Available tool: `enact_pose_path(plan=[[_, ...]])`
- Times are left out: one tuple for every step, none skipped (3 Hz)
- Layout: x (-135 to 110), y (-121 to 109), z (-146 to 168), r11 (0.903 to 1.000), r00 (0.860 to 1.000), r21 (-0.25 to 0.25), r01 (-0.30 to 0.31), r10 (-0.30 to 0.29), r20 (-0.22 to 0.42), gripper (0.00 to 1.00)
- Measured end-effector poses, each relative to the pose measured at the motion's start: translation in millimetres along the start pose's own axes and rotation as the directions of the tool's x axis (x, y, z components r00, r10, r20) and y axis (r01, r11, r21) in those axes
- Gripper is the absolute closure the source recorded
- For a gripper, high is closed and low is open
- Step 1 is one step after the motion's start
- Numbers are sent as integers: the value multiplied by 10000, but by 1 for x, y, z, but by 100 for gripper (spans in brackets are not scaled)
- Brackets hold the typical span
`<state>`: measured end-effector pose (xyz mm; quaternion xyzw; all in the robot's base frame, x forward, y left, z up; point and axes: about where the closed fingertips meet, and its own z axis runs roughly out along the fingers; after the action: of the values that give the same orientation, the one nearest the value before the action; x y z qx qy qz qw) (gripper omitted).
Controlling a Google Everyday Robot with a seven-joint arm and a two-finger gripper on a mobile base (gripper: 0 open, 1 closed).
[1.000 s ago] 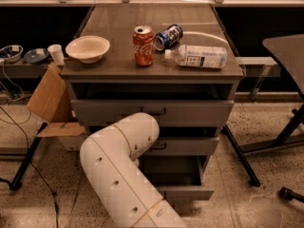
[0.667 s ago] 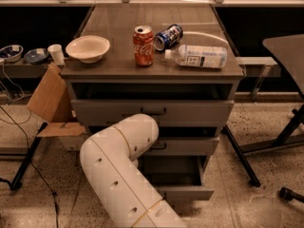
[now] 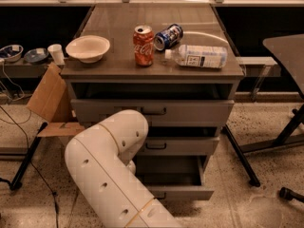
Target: Open bottom drawer
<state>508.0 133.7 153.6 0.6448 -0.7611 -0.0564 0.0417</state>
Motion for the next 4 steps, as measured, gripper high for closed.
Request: enact_pose_path(plan=[[12, 16, 4, 9993, 9998, -384, -13, 5, -210, 0], [12, 18, 2, 9991, 9998, -423, -14, 4, -223, 0], [23, 31, 7, 9970, 9992, -775, -40, 10, -391, 0], [21, 32, 4, 9970, 9992, -777, -41, 10, -392, 0]])
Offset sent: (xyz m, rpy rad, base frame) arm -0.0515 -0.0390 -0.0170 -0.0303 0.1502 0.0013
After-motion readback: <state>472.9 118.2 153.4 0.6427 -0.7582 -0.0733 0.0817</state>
